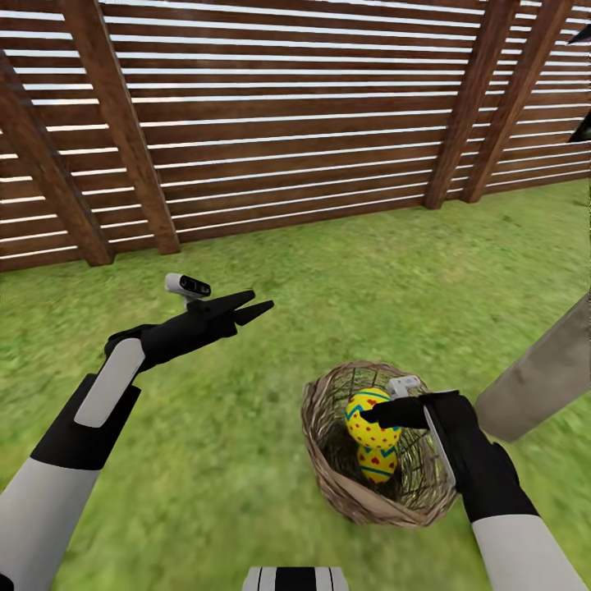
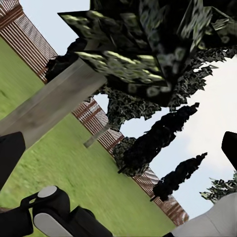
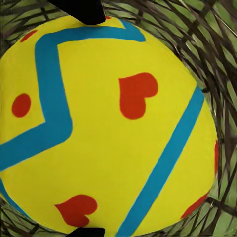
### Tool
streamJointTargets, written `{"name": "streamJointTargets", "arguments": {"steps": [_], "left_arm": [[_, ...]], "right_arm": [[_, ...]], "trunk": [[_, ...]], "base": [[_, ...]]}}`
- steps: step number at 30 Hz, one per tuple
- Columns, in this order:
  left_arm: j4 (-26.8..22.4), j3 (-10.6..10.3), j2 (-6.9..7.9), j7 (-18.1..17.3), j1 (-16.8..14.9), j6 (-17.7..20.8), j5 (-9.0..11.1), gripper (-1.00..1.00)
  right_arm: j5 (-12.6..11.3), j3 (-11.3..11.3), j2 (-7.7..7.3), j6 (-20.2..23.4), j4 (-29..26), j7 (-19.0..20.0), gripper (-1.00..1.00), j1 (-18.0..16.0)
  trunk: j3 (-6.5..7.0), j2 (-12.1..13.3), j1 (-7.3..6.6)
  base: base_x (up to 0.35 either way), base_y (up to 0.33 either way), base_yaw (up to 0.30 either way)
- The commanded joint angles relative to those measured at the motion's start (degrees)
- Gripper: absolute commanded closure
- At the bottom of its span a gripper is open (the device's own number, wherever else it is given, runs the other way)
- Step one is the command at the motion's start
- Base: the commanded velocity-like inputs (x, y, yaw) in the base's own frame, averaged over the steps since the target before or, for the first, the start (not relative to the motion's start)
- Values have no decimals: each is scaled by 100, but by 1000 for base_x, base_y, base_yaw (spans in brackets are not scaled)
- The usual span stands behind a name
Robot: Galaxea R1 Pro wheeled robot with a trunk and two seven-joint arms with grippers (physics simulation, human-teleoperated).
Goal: Take the three Easter eggs out of the wicker basket on the lawn in the garden, then place them on the lawn next to a single tree (choose any tree) so that all three eggs are next to the same tree and none are left in the basket.
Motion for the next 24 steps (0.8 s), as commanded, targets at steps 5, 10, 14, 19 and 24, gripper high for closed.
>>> {"name": "streamJointTargets", "arguments": {"steps": [5, 10, 14, 19, 24], "left_arm": [[2, 7, 6, -6, -4, 25, 33, -100], [2, 6, 6, -6, -4, 25, 34, -100], [6, 5, 6, -6, -4, 25, 33, -100], [11, 22, -3, -23, 85, -7, 51, -100], [11, 23, -12, -23, 101, -10, 34, -100]], "right_arm": [[63, 1, -10, 69, -43, 53, 100, 1], [62, 1, -10, 81, -492, 53, 100, 194], [63, 1, -10, 81, -528, 53, 100, 211], [76, 83, 56, 41, -422, 24, 100, 195], [89, 71, 51, 37, -456, 27, 100, 203]], "trunk": [[107, 5, -14], [218, 12, -26], [306, 17, -37], [306, 18, -37], [306, 18, -37]], "base": [[0, 0, 0], [0, 0, 0], [0, 0, 0], [0, 0, 0], [-258, 0, 0]]}}
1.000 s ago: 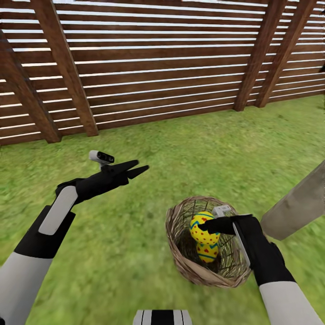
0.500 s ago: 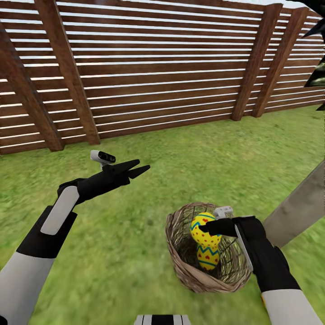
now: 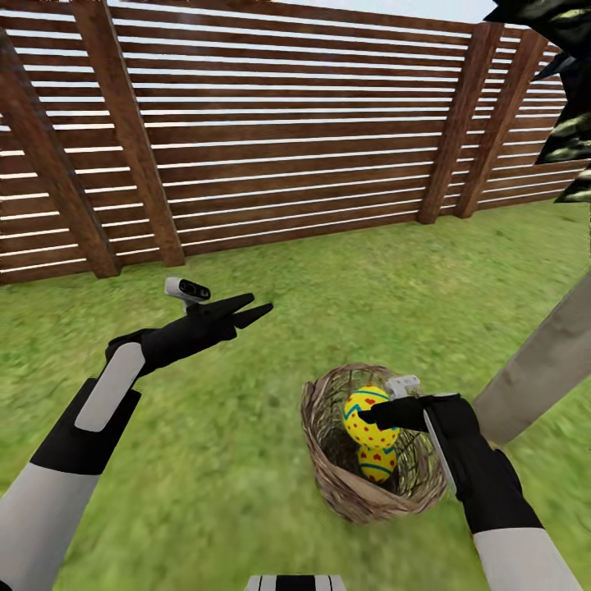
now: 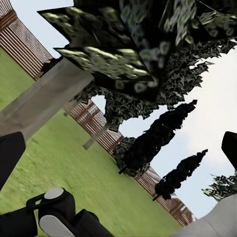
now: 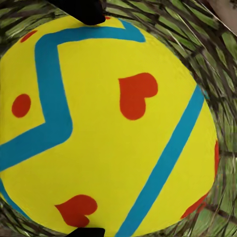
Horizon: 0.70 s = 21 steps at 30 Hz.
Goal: Take the three Easter eggs out of the wicker basket on the lawn in the garden, then place them on the lawn next to a single tree (choose any tree) so that all three eggs are next to the same tree and none are left in the basket.
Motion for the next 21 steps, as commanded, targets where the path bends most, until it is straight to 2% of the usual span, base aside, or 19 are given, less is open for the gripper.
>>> {"name": "streamJointTargets", "arguments": {"steps": [1, 7, 12, 15, 17, 19, 21], "left_arm": [[2, -7, 4, 0, -4, 26, 29, -100], [1, -3, 8, 0, -4, 26, 25, -100], [2, -7, 11, 0, 4, 20, 36, -100], [2, -13, -10, 0, 4, -56, 2, -100], [2, -19, -6, 0, 4, -245, 2, -100], [2, -24, -5, 0, 4, -312, -2, -100], [-6, -37, -8, 0, 4, -323, -6, -100]], "right_arm": [[60, 7, -3, 15, -11, 48, 100, -2], [58, 1, -21, 10, -33, 62, 100, 7], [34, -554, -8, -43, -154, 236, 100, 14], [30, -1208, -10, -42, -394, 871, 100, 14], [27, -1374, 3, -28, -425, 1106, 100, -4], [18, -1426, 5, -3, -497, 1318, 100, -21], [9, -1584, 5, 25, -514, 1870, 100, -28]], "trunk": [[-4, -2, -5], [-4, -2, -5], [-4, -2, -5], [-4, -2, -5], [-4, -2, -5], [-4, -2, -5], [-4, -2, -5]], "base": [[-333, 0, 0], [-279, 0, 0], [-9, 0, 0], [0, 0, 0], [0, 0, 0], [0, 0, 0], [0, 0, 0]]}}
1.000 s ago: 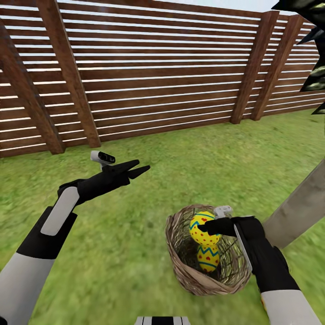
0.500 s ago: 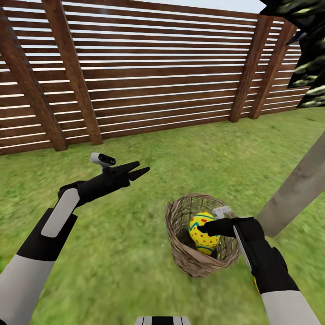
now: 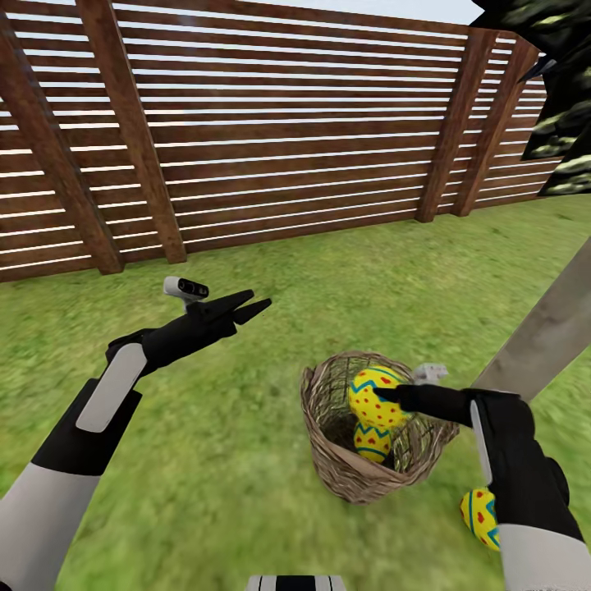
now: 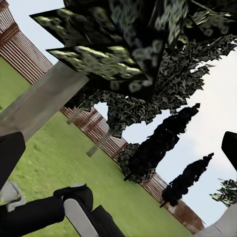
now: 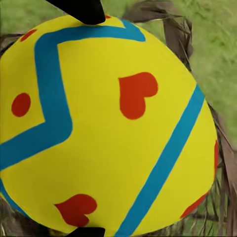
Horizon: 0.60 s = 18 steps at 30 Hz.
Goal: Take the three Easter eggs out of the wicker basket on the lawn in the garden, then place them on the lawn next to a single tree (choose any tree) so that all three eggs are next to the same tree and none are left in the basket.
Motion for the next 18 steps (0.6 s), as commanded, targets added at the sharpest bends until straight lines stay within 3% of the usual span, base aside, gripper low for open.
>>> {"name": "streamJointTargets", "arguments": {"steps": [1, 4, 7, 8, 18], "left_arm": [[1, -11, 4, 3, -4, 26, 36, -100], [1, -13, 5, 3, -4, 24, 35, -100], [1, -7, 18, 3, -3, 26, 53, -100], [3, -4, 20, 3, 0, 27, 68, -100], [1, 2, 13, 3, 1, 27, 59, -100]], "right_arm": [[65, -69, 1, 24, -7, 301, 100, -17], [-20, -151, 1, 30, -8, 422, 100, -54], [-838, -206, -19, 46, 4, 429, 100, -58], [-969, -208, -22, 47, 7, 428, 100, -58], [-1087, -229, -18, 40, 10, 562, 100, -59]], "trunk": [[-5, -2, -1], [-5, -2, -1], [-5, -2, -1], [-5, -2, -1], [-5, -2, -1]], "base": [[0, 0, 0], [0, 0, 0], [0, 0, 0], [0, 0, 0], [-273, 0, 0]]}}
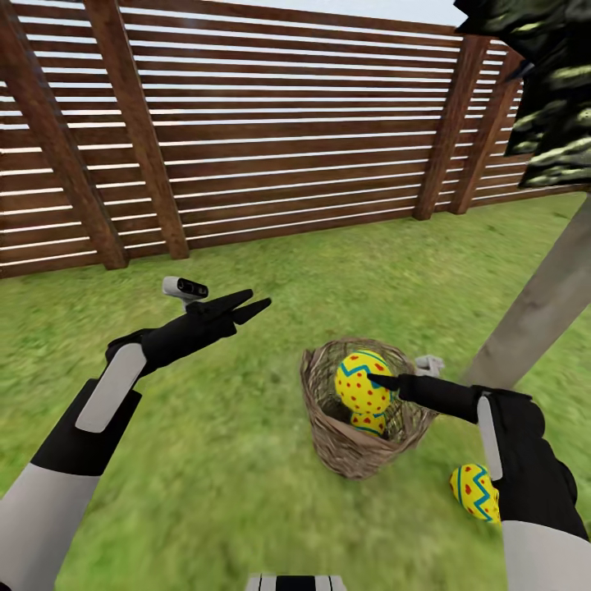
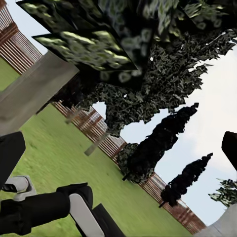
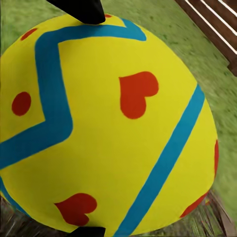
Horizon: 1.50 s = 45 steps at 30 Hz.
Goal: Take the three Easter eggs out of the wicker basket on the lawn in the garden, then place them on the lawn next to a single tree (choose any tree) so that all three eggs are next to the same tree and none are left in the basket.
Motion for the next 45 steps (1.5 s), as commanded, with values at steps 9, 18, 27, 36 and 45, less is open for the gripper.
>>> {"name": "streamJointTargets", "arguments": {"steps": [9, 18, 27, 36, 45], "left_arm": [[10, -4, 8, 3, -6, 23, 23, -100], [17, -4, 7, 3, -4, 20, 21, -100], [19, -4, 8, 3, -1, 20, 41, -100], [19, -13, -4, 3, -1, 12, 15, -100], [28, -28, -25, 9, -1, 12, 12, -100]], "right_arm": [[29, 71, 13, 45, 14, 1053, 100, -5], [21, 695, 45, 53, 40, 1396, 100, 58], [18, 969, 46, 87, 76, 1828, 100, 75], [63, 977, 55, 78, 85, 1768, 100, 77], [47, 975, 55, 76, 93, 1766, 100, 76]], "trunk": [[-4, -2, -5], [-4, -2, -5], [-4, -2, -5], [4, -2, -5], [64, -2, -5]], "base": [[-195, 0, 0], [-1, 0, 0], [0, 0, 0], [0, 0, -28], [0, 0, -201]]}}
